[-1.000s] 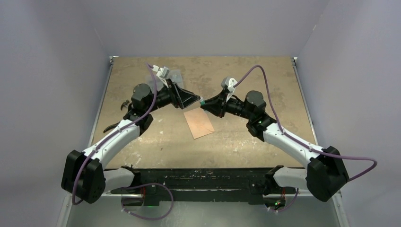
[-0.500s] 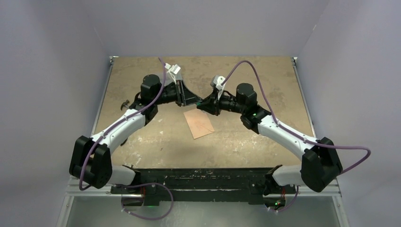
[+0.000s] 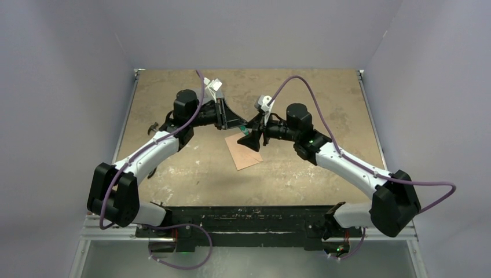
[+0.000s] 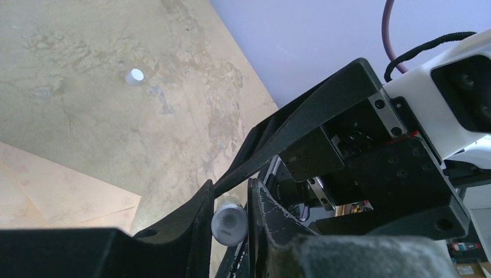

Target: Place the letter into the envelope and seal it

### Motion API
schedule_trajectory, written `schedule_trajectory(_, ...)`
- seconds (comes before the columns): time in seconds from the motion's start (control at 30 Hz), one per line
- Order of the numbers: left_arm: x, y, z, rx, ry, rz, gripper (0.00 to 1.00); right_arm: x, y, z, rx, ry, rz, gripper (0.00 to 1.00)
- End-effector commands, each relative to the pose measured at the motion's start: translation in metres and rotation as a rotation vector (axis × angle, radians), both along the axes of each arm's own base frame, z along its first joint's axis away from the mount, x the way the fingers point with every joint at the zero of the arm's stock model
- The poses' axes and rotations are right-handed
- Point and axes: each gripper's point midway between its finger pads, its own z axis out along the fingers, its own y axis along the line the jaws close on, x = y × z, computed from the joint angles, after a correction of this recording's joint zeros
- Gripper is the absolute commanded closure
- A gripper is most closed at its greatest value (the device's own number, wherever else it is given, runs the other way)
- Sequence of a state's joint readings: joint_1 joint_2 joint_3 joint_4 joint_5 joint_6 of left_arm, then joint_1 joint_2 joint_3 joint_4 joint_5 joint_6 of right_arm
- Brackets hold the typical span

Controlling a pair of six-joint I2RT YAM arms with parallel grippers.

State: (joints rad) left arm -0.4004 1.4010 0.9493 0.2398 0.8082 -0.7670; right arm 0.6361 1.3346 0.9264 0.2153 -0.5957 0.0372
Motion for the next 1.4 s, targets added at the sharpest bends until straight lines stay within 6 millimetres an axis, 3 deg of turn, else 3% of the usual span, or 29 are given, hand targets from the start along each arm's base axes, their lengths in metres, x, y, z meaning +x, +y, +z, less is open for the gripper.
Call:
schedule_trajectory(0.0, -0.006, -0.008, 0.032, -0.057, -0.033, -0.059, 1.00, 0.000, -0.006, 0.037, 0.089, -0.106, -0.025, 0.27)
schedule_trajectory(0.13, -0.006, -0.008, 0.035, -0.061, -0.038, -0.067, 1.00, -0.002, -0.005, 0.019, 0.042, -0.071, -0.005, 0.32)
schedule_trajectory(0.43, -0.008, -0.006, 0.045, -0.067, -0.042, -0.075, 1.00, 0.015, -0.007, 0.009, -0.007, -0.061, -0.071, 0.48)
schedule_trajectory(0.6, -0.008, -0.004, 0.048, -0.067, -0.048, -0.068, 1.00, 0.019, -0.009, 0.006, -0.016, -0.057, -0.096, 0.52)
schedule_trajectory(0.73, -0.009, -0.004, 0.048, -0.064, -0.045, -0.069, 1.00, 0.019, -0.008, 0.012, -0.005, -0.066, -0.099, 0.91)
schedule_trajectory(0.8, -0.010, -0.004, 0.047, -0.060, -0.044, -0.075, 1.00, 0.019, -0.008, 0.018, 0.005, -0.081, -0.096, 0.99)
schedule_trajectory(0.87, -0.012, -0.003, 0.042, -0.043, -0.046, -0.086, 0.81, 0.018, -0.009, 0.023, 0.014, -0.094, -0.095, 1.00)
schedule_trajectory(0.97, -0.018, 0.000, 0.033, 0.001, -0.050, -0.111, 0.63, 0.018, -0.009, 0.026, -0.003, -0.133, -0.075, 1.00)
schedule_trajectory(1.2, -0.026, 0.004, 0.006, 0.096, 0.009, -0.157, 0.56, 0.011, -0.004, 0.019, -0.022, -0.125, -0.020, 1.00)
schedule_trajectory(1.37, -0.020, 0.000, 0.010, 0.050, 0.023, -0.137, 0.54, 0.007, 0.001, 0.014, -0.039, -0.122, 0.004, 1.00)
